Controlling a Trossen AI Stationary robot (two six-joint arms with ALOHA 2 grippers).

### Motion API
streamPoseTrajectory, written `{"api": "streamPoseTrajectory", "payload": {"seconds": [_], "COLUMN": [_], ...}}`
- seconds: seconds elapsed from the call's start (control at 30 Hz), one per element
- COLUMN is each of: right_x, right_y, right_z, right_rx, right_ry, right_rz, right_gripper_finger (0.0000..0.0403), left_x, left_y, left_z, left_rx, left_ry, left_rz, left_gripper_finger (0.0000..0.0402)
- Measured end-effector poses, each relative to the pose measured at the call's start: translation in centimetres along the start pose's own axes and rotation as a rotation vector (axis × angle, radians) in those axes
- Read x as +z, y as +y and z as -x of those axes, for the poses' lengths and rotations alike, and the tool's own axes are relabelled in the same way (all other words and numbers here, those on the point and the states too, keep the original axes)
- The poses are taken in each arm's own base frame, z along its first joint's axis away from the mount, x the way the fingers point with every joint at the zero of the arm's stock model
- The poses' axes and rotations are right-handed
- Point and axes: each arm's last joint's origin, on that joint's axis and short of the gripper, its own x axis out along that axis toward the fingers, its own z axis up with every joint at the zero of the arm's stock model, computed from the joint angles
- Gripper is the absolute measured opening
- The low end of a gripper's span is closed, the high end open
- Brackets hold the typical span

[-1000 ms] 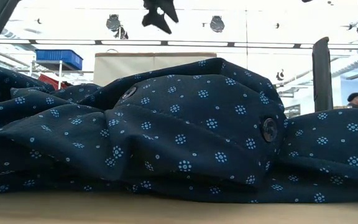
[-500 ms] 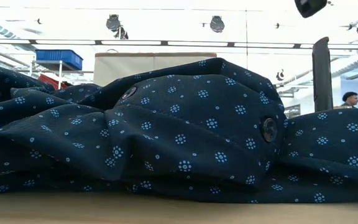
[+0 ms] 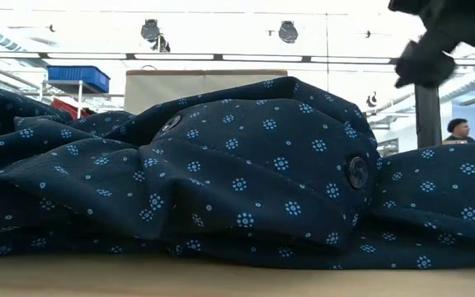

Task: Sort clothes
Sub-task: Put the dark blue polo shirt into the white laundry organizer

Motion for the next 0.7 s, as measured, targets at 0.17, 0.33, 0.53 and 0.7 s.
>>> {"api": "streamPoseTrajectory", "payload": {"seconds": [0.17,0.33,0.53,0.7], "right_x": [-1.6,-3.2,-4.8,-5.3], "right_y": [0.9,2.3,3.0,2.8], "right_z": [-1.8,-3.2,-4.8,-6.1], "right_rx": [-0.045,-0.058,-0.114,-0.172], "right_ry": [0.08,0.125,0.164,0.132], "right_rz": [-0.232,-0.451,-0.552,-0.549], "right_gripper_finger": [0.0187,0.0187,0.0187,0.0187], "left_x": [-2.9,-4.4,-5.1,-5.5], "left_y": [-0.5,-0.3,-0.1,0.0], "left_z": [-2.2,-3.0,-3.3,-3.5], "left_rx": [-0.045,-0.065,-0.059,-0.06], "left_ry": [-0.092,-0.15,-0.141,-0.161], "left_rz": [0.033,0.056,0.052,0.033], "left_gripper_finger": [0.0258,0.0258,0.0258,0.0258]}}
